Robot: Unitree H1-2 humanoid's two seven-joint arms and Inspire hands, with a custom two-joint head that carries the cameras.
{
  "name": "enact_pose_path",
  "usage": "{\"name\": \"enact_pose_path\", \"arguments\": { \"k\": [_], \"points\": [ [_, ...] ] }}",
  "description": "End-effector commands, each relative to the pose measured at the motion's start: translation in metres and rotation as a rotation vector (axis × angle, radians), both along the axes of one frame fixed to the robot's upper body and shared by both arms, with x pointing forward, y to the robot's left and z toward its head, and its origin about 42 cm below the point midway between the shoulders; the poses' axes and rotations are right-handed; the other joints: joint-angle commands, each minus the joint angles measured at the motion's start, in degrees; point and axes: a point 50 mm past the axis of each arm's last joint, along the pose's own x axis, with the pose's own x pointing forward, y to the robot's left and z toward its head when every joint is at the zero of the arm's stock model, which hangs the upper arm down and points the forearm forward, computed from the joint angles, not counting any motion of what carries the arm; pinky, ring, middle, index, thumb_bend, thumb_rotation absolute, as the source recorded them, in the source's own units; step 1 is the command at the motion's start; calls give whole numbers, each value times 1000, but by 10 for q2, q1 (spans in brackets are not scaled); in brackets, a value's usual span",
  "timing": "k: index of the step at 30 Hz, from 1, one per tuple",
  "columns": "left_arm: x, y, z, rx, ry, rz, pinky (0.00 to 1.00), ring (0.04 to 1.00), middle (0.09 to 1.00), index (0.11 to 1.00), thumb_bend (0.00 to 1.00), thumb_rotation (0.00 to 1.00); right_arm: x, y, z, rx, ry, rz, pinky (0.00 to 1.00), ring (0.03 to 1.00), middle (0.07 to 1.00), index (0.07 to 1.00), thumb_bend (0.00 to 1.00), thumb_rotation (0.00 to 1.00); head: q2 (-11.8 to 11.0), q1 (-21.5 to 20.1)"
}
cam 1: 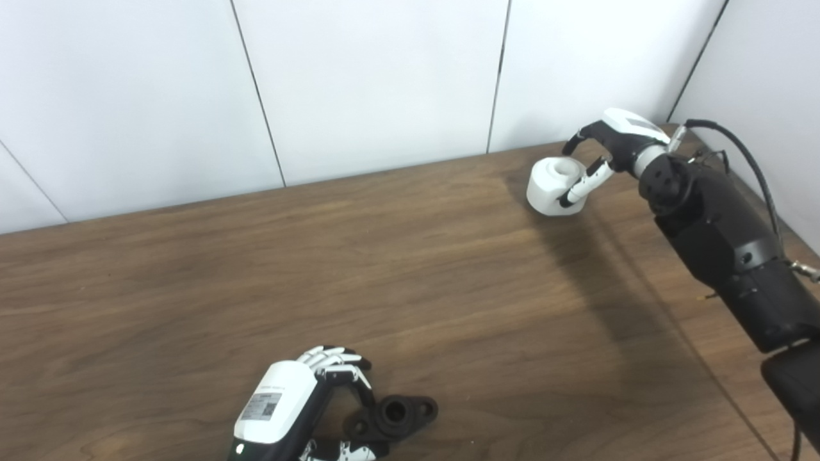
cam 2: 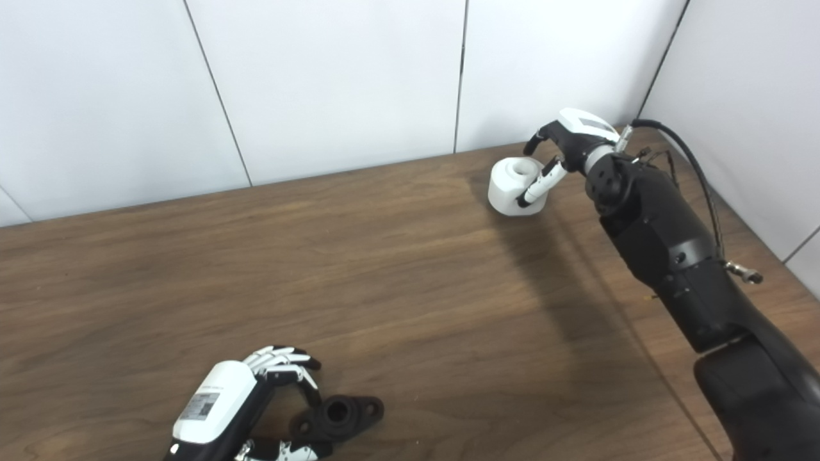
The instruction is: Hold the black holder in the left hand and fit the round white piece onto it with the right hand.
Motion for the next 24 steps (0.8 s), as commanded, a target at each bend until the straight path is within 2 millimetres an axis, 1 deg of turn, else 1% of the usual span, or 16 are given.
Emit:
{"name": "enact_pose_path", "arguments": {
  "k": [1,11,16,24],
  "points": [
    [-7,5,-11,58,77,5,859,827,764,486,519,45,3,-1,29,-23,-80,23,998,955,881,702,925,202,0,0],
    [-7,6,-10,62,80,6,862,829,765,486,519,45,3,0,25,-20,-71,24,1000,949,876,685,917,183,2,1],
    [-7,6,-10,68,75,3,859,828,764,486,519,45,3,0,25,-25,-71,27,1000,944,870,674,916,193,3,1],
    [-7,7,-11,67,77,7,857,830,766,486,519,45,2,0,26,-35,-63,28,985,946,873,661,882,207,5,1]
  ]
}}
